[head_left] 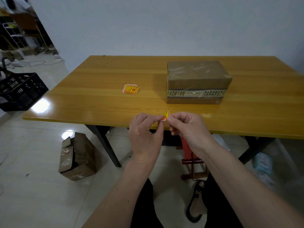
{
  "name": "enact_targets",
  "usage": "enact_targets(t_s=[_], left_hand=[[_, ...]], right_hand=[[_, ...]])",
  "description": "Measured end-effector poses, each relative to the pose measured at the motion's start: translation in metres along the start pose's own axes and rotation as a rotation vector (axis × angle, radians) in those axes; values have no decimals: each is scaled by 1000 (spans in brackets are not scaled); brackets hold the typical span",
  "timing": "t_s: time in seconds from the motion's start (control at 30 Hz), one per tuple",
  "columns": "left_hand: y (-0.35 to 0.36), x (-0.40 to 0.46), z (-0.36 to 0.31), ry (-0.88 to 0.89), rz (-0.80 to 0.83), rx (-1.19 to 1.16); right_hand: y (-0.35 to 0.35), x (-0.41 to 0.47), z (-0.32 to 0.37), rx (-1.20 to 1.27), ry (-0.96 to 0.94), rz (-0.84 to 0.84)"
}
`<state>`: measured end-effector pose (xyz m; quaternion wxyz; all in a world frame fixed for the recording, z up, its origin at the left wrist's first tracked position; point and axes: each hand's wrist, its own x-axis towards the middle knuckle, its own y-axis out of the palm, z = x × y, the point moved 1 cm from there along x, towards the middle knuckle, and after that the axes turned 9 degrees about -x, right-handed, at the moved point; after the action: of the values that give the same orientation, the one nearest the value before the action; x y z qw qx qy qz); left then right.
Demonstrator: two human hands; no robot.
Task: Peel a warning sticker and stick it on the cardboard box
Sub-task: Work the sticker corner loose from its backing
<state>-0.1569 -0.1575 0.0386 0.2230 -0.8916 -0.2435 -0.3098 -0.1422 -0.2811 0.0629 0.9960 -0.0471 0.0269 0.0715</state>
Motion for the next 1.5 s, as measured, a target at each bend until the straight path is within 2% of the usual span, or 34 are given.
enact_targets(t_s=[1.0,1.5], left_hand=[[1,-3,-1,-52,-22,2],[1,-5,-3,-55,-15,13]], right_hand=[[0,-1,-4,16,-21,-20],[1,-3,-3,85,29,-13]])
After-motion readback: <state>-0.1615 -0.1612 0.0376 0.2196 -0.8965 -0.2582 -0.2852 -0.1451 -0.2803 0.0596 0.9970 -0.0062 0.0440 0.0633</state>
